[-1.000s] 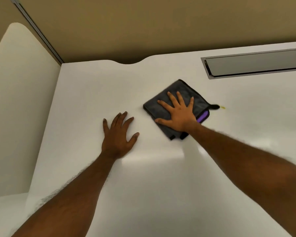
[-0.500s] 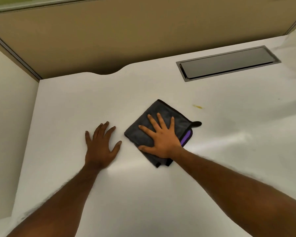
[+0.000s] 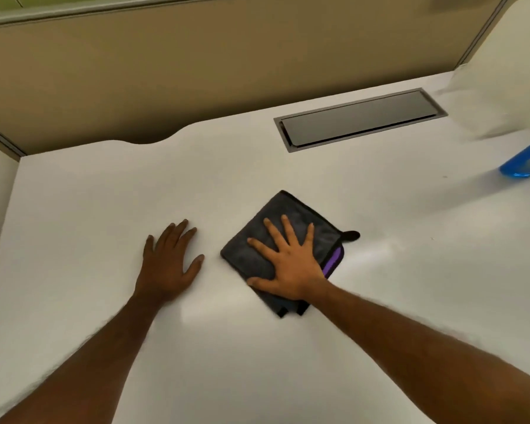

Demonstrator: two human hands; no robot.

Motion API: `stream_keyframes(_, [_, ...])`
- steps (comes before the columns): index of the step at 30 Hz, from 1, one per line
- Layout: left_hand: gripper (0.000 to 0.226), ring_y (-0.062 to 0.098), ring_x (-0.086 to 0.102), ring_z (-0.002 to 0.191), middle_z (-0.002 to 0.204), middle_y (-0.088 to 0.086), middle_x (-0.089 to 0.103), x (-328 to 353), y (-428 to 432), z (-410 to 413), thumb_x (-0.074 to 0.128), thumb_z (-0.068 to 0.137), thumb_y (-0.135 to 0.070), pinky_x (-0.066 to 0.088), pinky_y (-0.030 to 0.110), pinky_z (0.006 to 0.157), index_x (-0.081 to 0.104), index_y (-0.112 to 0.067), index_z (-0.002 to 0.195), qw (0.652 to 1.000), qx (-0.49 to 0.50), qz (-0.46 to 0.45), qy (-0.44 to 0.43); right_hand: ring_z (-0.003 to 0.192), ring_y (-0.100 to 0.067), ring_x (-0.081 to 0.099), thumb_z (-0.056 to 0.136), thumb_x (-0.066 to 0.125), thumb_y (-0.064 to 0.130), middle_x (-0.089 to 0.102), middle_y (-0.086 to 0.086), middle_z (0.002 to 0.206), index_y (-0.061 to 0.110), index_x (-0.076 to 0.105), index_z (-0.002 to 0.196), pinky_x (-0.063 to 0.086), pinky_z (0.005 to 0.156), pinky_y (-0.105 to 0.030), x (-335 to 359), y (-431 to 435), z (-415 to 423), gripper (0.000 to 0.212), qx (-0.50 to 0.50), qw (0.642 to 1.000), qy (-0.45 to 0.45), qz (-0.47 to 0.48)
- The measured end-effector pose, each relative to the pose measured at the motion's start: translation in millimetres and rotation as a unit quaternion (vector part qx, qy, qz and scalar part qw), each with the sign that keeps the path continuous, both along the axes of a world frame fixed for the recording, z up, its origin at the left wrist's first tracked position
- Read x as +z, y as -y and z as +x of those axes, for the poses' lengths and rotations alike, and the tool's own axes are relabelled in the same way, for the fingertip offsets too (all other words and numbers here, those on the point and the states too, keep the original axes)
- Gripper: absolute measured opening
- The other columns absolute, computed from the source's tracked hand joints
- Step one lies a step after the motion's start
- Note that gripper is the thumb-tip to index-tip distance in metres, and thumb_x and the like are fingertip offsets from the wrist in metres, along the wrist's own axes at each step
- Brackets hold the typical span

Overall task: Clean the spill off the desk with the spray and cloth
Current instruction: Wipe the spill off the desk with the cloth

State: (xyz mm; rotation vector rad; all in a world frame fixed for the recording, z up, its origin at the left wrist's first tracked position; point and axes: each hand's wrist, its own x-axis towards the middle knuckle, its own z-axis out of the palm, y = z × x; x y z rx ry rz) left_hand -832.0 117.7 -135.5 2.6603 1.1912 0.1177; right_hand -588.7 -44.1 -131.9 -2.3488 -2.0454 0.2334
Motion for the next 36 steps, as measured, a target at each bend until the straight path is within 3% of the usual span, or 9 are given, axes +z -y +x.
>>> stream_keyframes(3, [0.069,0.02,0.022,0.147,0.16,-0.003,0.027,-0.8,-3.0,31.1,0.029,0.087,-0.06,0.015,0.055,0.117,0.035,-0.027,0.147,1.0,-0.016,0.001,0.003,0.15,-0.034,-0.011,0.072,0.031,0.091,0.001,0.0,0.165,0.051,0.017,0.148,-0.013,0.102,-0.077,2.9,-40.3,26.9,0.087,0.004,1.0,-0.017,0.008])
stream_keyframes(8, [0.068,0.02,0.016,0.149,0.16,-0.004,0.024,-7.9,2.2,60.5,0.031,0.087,-0.063,0.011,0.054,0.117,0.035,-0.031,0.147,1.0,-0.012,0.017,0.0,0.148,-0.034,-0.018,0.065,0.021,0.097,-0.009,-0.002,0.164,0.054,0.011,0.147,-0.015,0.099,-0.079,2.4,-71.4,95.1,0.093,-0.125,0.992,0.016,-0.025])
stream_keyframes(13, [0.079,0.021,0.005,0.151,0.163,0.0,0.013,-10.0,15.8,71.1,0.024,0.087,-0.07,0.003,0.054,0.119,0.026,-0.024,0.151,1.0,-0.007,0.005,-0.022,0.149,-0.033,-0.015,0.068,0.022,0.095,-0.007,-0.001,0.165,0.052,0.01,0.148,-0.012,0.102,-0.078,4.9,18.4,131.5,0.092,-0.231,0.973,-0.012,-0.022])
stream_keyframes(17, [0.086,0.025,0.001,0.151,0.163,0.003,0.01,-5.3,23.5,80.8,0.019,0.084,-0.075,0.0,0.055,0.119,0.024,-0.023,0.152,1.0,0.015,-0.01,-0.023,0.149,-0.036,-0.012,0.071,0.027,0.092,-0.005,-0.002,0.165,0.049,0.014,0.149,-0.013,0.104,-0.077,1.5,76.7,75.5,0.09,-0.158,0.987,-0.007,0.003])
stream_keyframes(22, [0.085,0.021,0.003,0.151,0.163,0.001,0.011,-0.9,35.8,103.6,0.018,0.082,-0.076,0.003,0.053,0.12,0.025,-0.027,0.151,0.999,-0.023,-0.013,-0.02,0.15,-0.031,-0.011,0.068,0.033,0.094,-0.003,0.002,0.165,0.054,0.014,0.147,-0.01,0.104,-0.077,8.8,35.5,104.9,0.09,-0.116,0.993,-0.022,-0.01])
stream_keyframes(25, [0.084,0.02,0.0,0.151,0.164,-0.001,0.01,-5.7,44.3,109.8,0.02,0.084,-0.075,0.001,0.053,0.12,0.023,-0.026,0.152,0.999,-0.042,0.004,-0.029,0.15,-0.029,-0.012,0.066,0.027,0.096,-0.003,0.005,0.165,0.055,0.013,0.146,-0.013,0.102,-0.078,7.7,28.9,139.8,0.091,-0.179,0.984,-0.005,-0.015])
stream_keyframes(30, [0.083,0.019,-0.004,0.151,0.164,0.001,0.006,-8.7,53.5,109.7,0.019,0.086,-0.075,-0.002,0.051,0.12,0.019,-0.025,0.153,0.999,-0.043,-0.003,-0.034,0.15,-0.027,-0.013,0.066,0.022,0.097,-0.005,0.008,0.164,0.056,0.01,0.146,-0.01,0.104,-0.078,5.1,104.3,173.7,0.092,-0.319,0.947,-0.019,-0.018])
stream_keyframes(36, [0.083,0.017,-0.002,0.151,0.164,0.0,0.007,-3.7,60.0,98.1,0.013,0.085,-0.075,-0.002,0.048,0.121,0.021,-0.028,0.153,0.998,-0.05,-0.019,-0.02,0.15,-0.026,-0.009,0.07,0.024,0.094,-0.002,0.006,0.165,0.054,0.009,0.147,-0.004,0.108,-0.074,6.8,186.9,114.7,0.088,-0.332,0.943,-0.019,-0.013])
